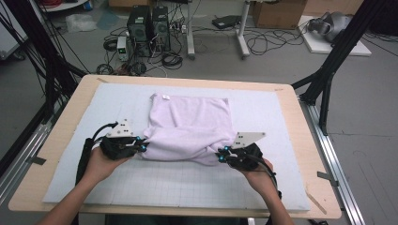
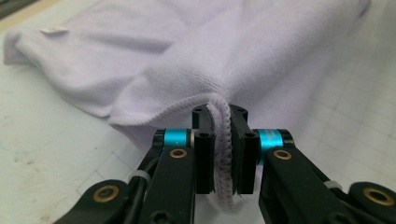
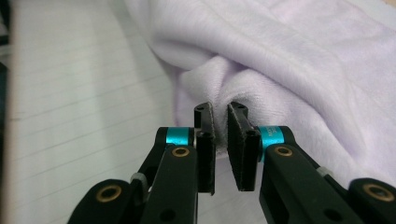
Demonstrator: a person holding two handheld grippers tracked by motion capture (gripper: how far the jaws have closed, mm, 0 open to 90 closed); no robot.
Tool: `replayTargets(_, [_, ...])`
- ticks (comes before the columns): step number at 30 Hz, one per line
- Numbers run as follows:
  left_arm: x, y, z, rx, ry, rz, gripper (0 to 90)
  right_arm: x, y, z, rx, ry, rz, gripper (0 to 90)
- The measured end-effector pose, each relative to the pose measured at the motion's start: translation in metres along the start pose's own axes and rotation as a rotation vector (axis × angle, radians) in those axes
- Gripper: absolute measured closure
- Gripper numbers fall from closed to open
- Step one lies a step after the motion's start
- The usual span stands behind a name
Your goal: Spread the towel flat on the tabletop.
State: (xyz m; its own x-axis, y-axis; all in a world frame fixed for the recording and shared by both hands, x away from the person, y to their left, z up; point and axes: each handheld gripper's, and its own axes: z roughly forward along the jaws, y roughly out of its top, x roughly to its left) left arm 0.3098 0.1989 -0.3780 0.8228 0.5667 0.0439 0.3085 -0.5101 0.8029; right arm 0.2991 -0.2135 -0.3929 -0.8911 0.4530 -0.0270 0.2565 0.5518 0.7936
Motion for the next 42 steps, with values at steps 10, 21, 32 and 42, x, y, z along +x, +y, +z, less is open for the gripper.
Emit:
replayTargets(10, [0.006,0.004,0.014,0.052,0.034,0.0,81.1,0.005,-0.004,-0.026,-0.001,0.037,0.037,82.1])
replayTargets(21, [0.033,-0.009,0.062,0.137,0.072,-0.073,73.0,-0.015,-0.022,0.004,0.059,0.035,0.093,67.1])
replayTargets(32, [0.018,-0.006,0.014,0.019,0.044,-0.047,52.0,-0.016,-0.017,-0.004,0.022,-0.023,0.037,60.6])
replayTargets(42, [0.003,-0.032,0.046,0.126,-0.04,-0.009,71.8,-0.017,-0.016,0.034,0.103,0.007,0.013,73.9])
